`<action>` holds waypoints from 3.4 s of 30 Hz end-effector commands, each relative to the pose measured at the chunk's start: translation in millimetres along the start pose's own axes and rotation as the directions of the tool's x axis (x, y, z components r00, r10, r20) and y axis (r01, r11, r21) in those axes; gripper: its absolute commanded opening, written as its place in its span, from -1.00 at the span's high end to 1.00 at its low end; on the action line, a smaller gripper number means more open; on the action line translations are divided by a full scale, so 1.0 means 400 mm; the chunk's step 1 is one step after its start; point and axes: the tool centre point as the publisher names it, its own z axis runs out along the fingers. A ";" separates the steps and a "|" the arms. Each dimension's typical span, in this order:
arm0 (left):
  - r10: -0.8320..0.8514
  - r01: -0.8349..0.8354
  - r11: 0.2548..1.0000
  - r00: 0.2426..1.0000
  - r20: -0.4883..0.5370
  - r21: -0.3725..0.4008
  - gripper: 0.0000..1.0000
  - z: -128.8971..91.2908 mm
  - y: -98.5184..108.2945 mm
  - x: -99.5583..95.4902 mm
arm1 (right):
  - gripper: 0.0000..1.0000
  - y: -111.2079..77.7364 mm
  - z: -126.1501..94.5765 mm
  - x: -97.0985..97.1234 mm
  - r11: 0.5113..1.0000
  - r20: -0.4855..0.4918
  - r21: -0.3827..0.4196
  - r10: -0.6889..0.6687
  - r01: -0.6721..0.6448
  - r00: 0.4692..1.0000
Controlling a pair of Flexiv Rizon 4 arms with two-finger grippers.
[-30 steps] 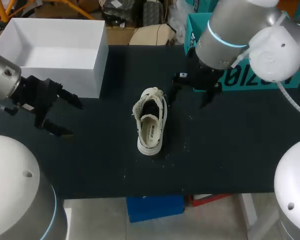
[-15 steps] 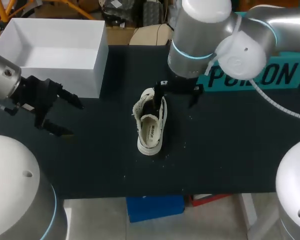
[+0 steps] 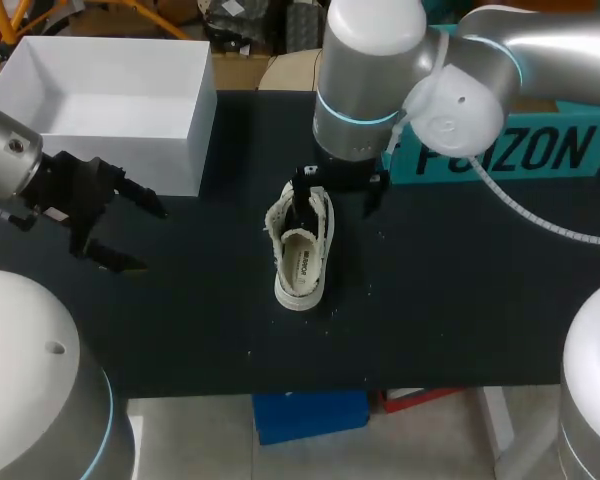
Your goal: Take the shoe out of the shoebox, open the shoe tongue, remove and reinsert the insole, then place the shoe into the shoebox
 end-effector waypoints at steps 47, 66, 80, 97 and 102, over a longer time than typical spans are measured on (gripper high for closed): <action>0.000 0.000 1.000 1.000 0.001 -0.004 -1.00 0.002 -0.001 0.002 | 0.00 0.031 0.191 -0.002 0.996 -0.045 0.086 -0.035 0.038 0.998; 0.000 0.000 1.000 1.000 0.001 -0.004 -1.00 0.002 -0.001 0.002 | 0.00 0.036 0.254 -0.008 0.995 -0.040 0.088 -0.042 0.046 0.998; 0.000 0.000 1.000 1.000 0.001 -0.004 -1.00 0.002 -0.001 0.002 | 1.00 0.009 0.259 0.011 0.994 -0.024 0.112 -0.011 0.013 1.000; 0.000 0.000 1.000 1.000 0.001 -0.004 -1.00 0.002 -0.001 0.002 | 1.00 0.057 -0.162 -0.081 0.907 -0.035 0.075 -0.413 0.414 0.910; 0.000 0.000 1.000 1.000 0.001 -0.004 -1.00 0.002 -0.001 0.002 | 1.00 0.107 -0.300 -0.131 0.657 0.044 0.169 -0.749 0.735 0.661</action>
